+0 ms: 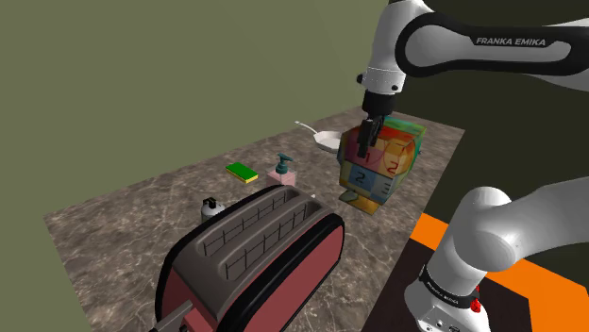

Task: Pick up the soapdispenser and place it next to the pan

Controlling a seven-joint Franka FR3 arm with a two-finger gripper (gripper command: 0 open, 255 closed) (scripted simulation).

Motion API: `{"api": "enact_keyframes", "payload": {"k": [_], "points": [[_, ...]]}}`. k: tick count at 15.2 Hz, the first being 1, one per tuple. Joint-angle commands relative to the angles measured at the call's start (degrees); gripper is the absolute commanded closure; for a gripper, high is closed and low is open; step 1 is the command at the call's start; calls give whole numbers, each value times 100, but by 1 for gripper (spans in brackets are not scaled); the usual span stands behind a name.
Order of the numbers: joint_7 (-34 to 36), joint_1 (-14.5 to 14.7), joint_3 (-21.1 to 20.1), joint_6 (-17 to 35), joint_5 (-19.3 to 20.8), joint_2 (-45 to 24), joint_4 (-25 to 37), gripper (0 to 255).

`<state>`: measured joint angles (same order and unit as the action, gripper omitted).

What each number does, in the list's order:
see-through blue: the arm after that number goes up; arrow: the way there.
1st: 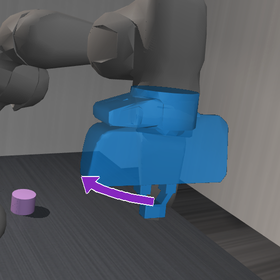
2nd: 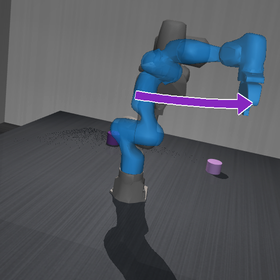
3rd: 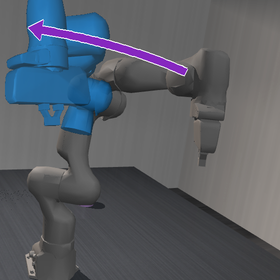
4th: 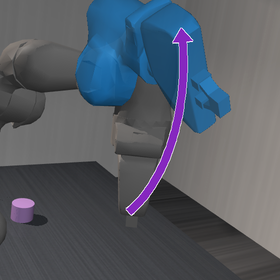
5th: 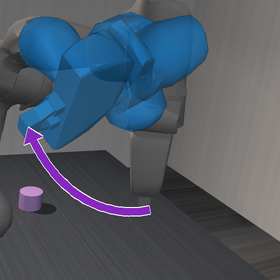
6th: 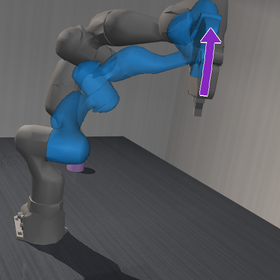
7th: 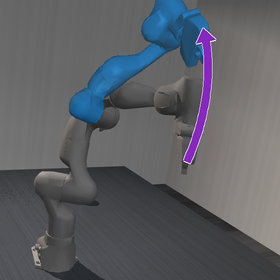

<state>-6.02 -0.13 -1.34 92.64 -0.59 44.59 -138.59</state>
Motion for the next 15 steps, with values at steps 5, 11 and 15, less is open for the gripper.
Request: {"api": "enact_keyframes", "payload": {"k": [5,11,15], "points": [[-44,14,-14,514,1,-959,373,0],[-101,33,-43,1063,10,-2403,1159,0],[-131,48,-66,1277,26,-3359,1828,0]]}}
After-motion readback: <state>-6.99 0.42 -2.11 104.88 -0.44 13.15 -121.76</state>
